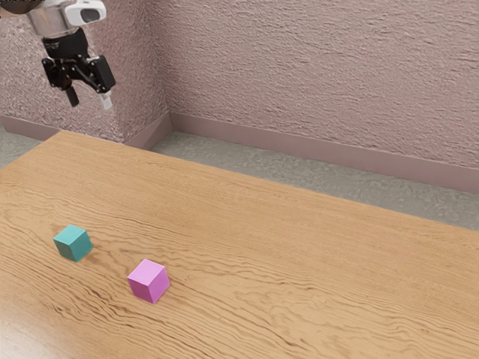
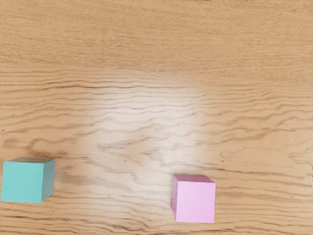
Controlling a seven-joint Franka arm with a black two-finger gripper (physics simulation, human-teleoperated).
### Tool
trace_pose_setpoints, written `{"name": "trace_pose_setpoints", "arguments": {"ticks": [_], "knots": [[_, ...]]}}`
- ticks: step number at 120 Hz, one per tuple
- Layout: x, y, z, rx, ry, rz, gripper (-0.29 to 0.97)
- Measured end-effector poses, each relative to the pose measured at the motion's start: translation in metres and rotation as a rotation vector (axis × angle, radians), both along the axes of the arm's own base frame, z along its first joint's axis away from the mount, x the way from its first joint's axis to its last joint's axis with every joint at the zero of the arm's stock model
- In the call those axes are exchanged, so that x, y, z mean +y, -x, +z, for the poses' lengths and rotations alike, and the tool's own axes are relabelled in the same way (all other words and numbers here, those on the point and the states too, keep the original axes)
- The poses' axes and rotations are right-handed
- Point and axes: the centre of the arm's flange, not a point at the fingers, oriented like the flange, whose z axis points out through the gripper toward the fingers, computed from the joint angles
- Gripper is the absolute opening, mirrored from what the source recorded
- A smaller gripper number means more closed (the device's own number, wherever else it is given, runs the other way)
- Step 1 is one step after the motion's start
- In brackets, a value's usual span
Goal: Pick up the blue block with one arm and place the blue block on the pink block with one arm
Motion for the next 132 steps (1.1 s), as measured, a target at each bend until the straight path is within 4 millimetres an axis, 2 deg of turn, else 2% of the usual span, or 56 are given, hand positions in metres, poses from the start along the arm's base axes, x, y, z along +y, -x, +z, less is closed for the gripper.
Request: {"name": "trace_pose_setpoints", "arguments": {"ticks": [14,29,39,51,61,73,84,92,110,122,132], "knots": [[-0.012,-0.002,-0.009,0.010,0.000,-0.025,0.66],[-0.032,-0.007,-0.056,0.069,-0.015,-0.068,0.66],[-0.031,-0.006,-0.084,0.105,-0.019,-0.072,0.66],[-0.004,0.004,-0.126,0.148,-0.028,-0.031,0.65],[0.042,0.019,-0.162,0.171,-0.022,0.042,0.65],[0.100,0.042,-0.195,0.175,-0.022,0.133,0.65],[0.132,0.061,-0.225,0.177,-0.035,0.170,0.65],[0.145,0.063,-0.241,0.168,-0.058,0.166,0.65],[0.161,0.056,-0.282,0.142,-0.103,0.118,0.65],[0.153,0.044,-0.297,0.123,-0.122,0.053,0.65],[0.141,0.042,-0.310,0.128,-0.118,0.004,0.65]]}}
